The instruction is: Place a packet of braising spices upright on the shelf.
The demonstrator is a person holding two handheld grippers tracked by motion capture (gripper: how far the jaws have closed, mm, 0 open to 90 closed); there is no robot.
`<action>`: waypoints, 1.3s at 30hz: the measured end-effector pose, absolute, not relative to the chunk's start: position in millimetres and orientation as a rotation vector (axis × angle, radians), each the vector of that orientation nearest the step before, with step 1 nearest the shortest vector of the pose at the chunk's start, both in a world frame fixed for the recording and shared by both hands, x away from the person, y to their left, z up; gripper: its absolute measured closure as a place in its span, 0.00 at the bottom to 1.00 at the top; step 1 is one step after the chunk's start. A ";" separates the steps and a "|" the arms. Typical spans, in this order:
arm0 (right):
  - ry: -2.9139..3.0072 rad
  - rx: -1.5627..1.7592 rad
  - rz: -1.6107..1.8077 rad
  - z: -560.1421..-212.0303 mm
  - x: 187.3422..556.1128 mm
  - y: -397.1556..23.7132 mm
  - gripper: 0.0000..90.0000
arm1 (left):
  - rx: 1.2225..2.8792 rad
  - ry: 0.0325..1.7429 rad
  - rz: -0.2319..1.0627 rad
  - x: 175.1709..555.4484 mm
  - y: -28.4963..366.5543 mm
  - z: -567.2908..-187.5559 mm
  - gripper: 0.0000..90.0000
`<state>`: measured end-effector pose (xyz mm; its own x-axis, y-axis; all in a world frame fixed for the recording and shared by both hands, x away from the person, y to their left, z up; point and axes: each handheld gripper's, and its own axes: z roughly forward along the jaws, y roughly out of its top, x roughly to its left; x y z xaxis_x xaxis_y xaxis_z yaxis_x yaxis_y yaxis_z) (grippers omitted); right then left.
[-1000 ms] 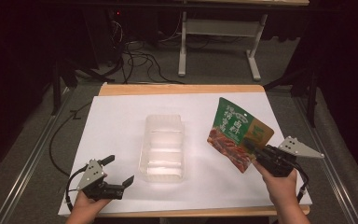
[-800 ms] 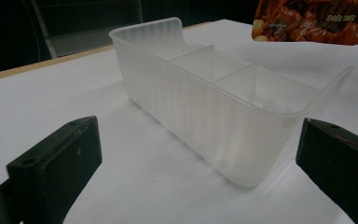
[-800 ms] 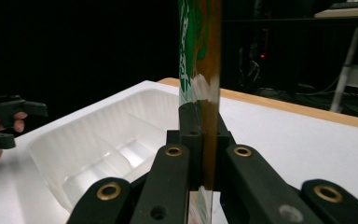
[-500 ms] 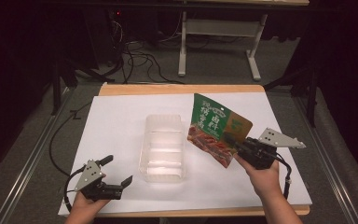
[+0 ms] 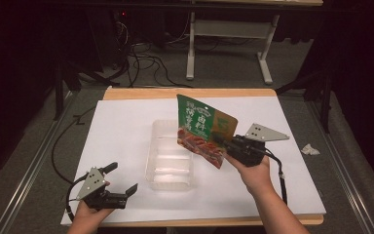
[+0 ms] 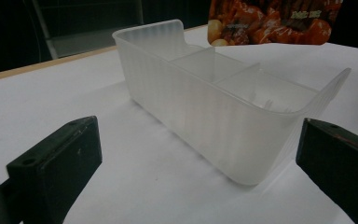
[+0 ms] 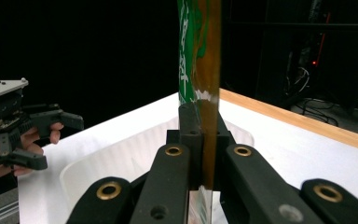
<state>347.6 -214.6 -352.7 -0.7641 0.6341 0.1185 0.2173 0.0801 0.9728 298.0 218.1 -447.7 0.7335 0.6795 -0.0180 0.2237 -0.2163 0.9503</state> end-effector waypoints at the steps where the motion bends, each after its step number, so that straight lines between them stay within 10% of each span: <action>1: 2.032 0.848 1.733 -352.7 349.7 -211.6 1.00 | 1.779 0.711 0.491 298.0 218.2 -447.8 0.01; 39: 2.131 0.801 1.718 -362.3 400.4 -145.9 1.00 | 1.763 0.713 0.479 297.6 221.6 -448.2 0.01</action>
